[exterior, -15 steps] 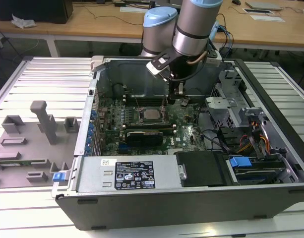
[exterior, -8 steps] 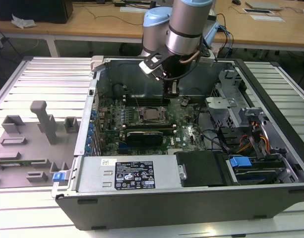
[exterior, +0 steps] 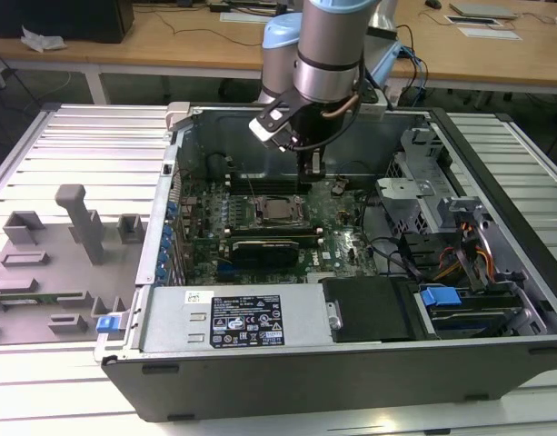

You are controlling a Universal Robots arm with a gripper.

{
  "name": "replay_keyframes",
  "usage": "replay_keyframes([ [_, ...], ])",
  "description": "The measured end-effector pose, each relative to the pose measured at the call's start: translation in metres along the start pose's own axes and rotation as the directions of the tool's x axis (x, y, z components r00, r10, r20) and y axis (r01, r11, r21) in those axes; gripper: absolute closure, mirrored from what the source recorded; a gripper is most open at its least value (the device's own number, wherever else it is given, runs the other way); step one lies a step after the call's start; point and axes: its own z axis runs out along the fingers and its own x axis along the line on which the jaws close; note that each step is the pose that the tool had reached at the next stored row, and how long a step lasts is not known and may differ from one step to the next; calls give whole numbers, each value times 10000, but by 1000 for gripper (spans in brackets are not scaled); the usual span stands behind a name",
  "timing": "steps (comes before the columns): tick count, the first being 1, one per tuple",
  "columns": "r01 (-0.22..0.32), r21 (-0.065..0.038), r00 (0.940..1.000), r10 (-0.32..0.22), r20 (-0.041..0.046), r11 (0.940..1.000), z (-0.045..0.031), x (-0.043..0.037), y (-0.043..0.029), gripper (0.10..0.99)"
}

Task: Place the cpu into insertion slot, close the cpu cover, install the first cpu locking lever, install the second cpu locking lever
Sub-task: 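Close the cpu cover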

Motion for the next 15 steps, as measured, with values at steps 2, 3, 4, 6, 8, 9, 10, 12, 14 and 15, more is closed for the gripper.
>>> replay_keyframes([
  [2,68,-18,10000,-68,1,10000,7,-2,-20,980],
  [3,92,-19,10000,-92,2,10000,10,-5,-34,980],
  [4,112,-21,9999,-112,1,9999,13,-10,-53,980],
  [6,141,-22,9999,-141,2,9999,17,-24,-97,980],
  [8,165,-26,9999,-165,2,9999,21,-43,-144,980],
  [9,175,-27,9998,-175,2,9998,23,-51,-162,980],
  [10,185,-31,9998,-185,1,9998,26,-62,-188,980],
  [12,203,-36,9998,-203,2,9998,31,-77,-228,980],
  [14,227,-46,9997,-227,1,9997,40,-85,-263,980],
  [15,248,-50,9997,-248,3,9997,45,-88,-285,980],
])
